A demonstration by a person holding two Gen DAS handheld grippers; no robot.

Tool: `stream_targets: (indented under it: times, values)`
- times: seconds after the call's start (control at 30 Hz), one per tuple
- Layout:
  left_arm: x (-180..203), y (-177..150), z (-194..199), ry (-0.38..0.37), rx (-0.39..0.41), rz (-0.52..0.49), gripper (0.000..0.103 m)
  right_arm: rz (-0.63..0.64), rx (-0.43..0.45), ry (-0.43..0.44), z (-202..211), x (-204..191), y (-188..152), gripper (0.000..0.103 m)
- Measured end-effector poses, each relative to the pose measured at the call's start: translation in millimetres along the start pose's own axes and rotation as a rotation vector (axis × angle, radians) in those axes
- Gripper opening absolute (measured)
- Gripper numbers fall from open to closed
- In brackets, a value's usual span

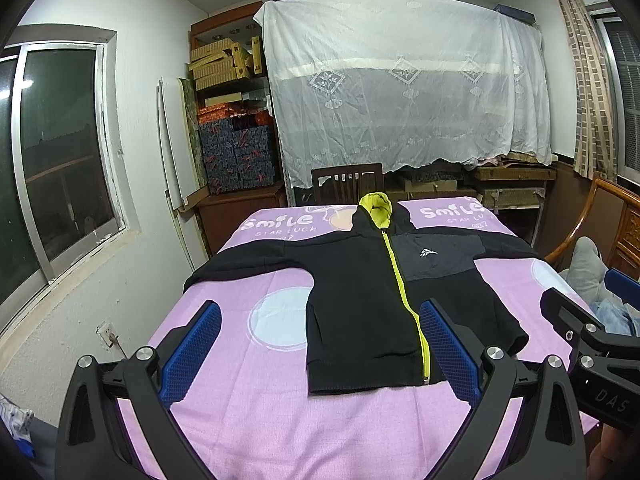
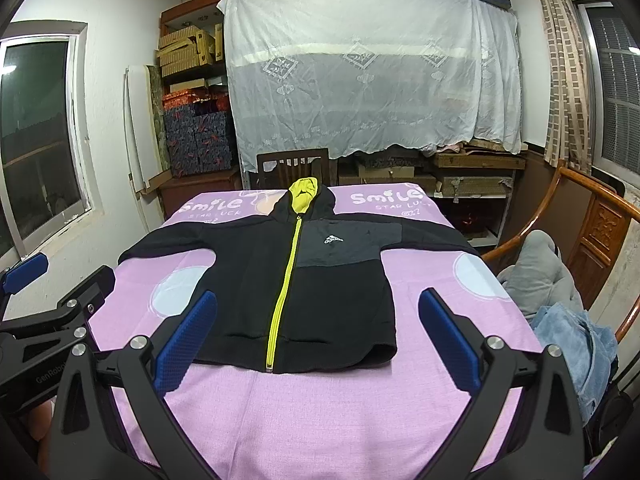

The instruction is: Fold large clothes

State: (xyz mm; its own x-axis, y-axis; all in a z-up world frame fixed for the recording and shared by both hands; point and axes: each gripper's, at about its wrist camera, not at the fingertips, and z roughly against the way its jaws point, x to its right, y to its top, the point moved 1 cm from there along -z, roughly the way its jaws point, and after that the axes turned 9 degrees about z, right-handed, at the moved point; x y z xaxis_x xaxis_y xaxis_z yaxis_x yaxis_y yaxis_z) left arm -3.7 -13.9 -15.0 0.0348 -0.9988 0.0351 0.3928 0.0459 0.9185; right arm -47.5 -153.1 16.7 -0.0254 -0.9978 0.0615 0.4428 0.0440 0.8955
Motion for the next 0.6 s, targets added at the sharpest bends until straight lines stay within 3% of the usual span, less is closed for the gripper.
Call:
stream_targets:
  times: [0.43, 0.6]
  values:
    - [-9.7, -2.9, -28.2, -0.004, -0.085, 0.024, 0.100, -0.011, -0.045, 0.039, -17.6, 9.2, -3.5, 0.099]
    - [-28.3, -6.5, -65.3, 0.005, -0.152, 0.057, 0.100, -0.155, -0.083, 0.124, -44.0, 53.9, -11.7, 0.099]
